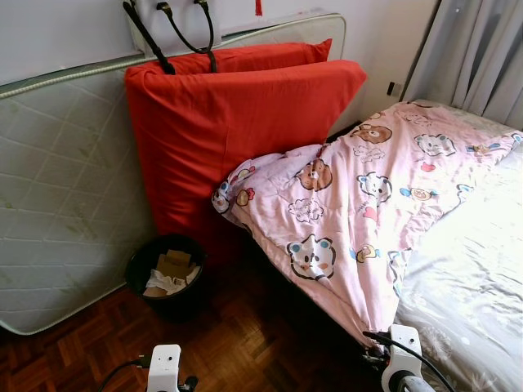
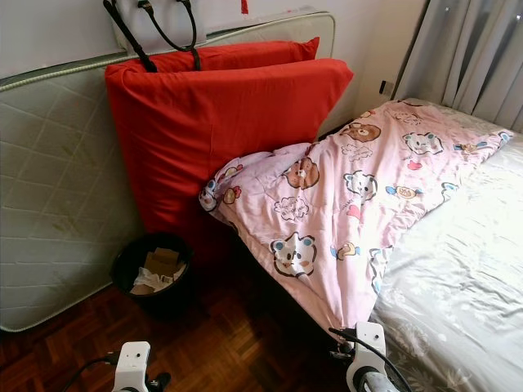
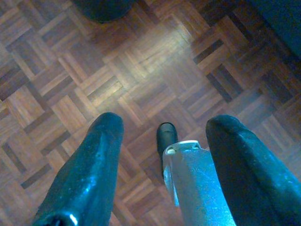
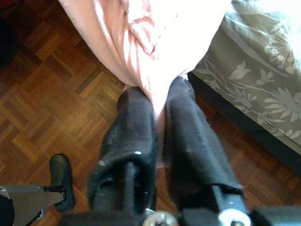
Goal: Clean up the room
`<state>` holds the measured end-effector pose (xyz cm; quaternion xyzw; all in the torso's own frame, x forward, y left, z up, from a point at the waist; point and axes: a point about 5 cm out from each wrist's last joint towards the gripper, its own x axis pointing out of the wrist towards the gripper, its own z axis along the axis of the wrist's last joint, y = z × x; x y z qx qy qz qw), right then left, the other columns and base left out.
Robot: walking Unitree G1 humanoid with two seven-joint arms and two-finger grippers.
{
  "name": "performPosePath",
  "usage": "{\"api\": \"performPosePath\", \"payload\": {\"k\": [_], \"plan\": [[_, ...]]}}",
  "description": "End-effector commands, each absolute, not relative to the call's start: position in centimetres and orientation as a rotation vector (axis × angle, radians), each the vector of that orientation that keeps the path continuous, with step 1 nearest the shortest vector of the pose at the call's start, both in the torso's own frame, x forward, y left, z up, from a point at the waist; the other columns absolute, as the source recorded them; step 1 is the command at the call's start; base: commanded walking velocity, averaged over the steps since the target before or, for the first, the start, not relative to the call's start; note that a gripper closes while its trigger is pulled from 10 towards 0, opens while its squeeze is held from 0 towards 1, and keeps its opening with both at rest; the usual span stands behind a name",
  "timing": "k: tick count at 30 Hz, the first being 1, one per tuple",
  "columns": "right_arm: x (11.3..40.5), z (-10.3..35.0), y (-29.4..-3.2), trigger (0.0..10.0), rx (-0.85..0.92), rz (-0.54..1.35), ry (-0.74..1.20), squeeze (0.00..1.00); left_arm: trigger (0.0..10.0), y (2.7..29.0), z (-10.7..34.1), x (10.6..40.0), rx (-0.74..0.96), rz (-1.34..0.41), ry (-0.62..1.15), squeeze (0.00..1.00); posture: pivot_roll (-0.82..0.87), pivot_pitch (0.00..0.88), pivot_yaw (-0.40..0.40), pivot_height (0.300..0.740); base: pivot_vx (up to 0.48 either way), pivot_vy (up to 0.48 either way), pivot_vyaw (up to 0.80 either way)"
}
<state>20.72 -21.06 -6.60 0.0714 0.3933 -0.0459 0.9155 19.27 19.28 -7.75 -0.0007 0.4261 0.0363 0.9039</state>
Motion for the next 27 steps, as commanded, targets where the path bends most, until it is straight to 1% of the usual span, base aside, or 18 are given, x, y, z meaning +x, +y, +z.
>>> {"api": "performPosePath", "payload": {"k": [1, 9, 10, 11, 12, 13, 27], "plan": [[20.60, -6.73, -20.93, 10.0, 0.156, -0.092, 0.826, 1.00, 10.0, 19.31, -7.87, 19.06, 0.020, 0.064, 0.896, 0.00, -0.02, 0.000, -0.011, 0.740, 0.000, 0.000, 0.00], [20.64, -6.68, -20.99, 10.0, 0.149, -0.086, 0.821, 1.00, 10.0, 19.21, -7.88, 19.06, 0.017, 0.062, 0.895, 0.00, -0.02, 0.000, -0.011, 0.740, 0.000, 0.000, 0.00], [20.64, -6.68, -20.98, 10.0, 0.149, -0.086, 0.821, 0.97, 10.0, 19.21, -7.88, 19.07, 0.017, 0.063, 0.895, 0.00, -0.02, 0.000, -0.011, 0.740, 0.000, 0.000, 0.00], [20.64, -6.68, -20.96, 10.0, 0.151, -0.085, 0.821, 0.46, 10.0, 19.21, -7.88, 19.07, 0.017, 0.062, 0.895, 0.00, -0.02, 0.000, -0.011, 0.740, 0.000, 0.000, 0.00], [20.64, -6.68, -20.95, 10.0, 0.152, -0.084, 0.821, 0.46, 10.0, 19.20, -7.88, 19.07, 0.017, 0.062, 0.895, 0.00, -0.02, 0.000, -0.011, 0.740, 0.000, 0.000, 0.00], [20.64, -6.68, -20.94, 10.0, 0.151, -0.082, 0.821, 0.00, 10.0, 19.20, -7.88, 19.08, 0.017, 0.062, 0.895, 0.00, -0.02, 0.000, -0.011, 0.740, 0.000, 0.000, 0.00], [20.36, -6.88, -21.03, 10.0, 0.123, -0.094, 0.845, 0.00, 10.0, 19.12, -7.92, 19.01, 0.018, 0.058, 0.895, 0.00, -0.02, 0.000, -0.008, 0.740, 0.000, 0.000, 0.00]]}}
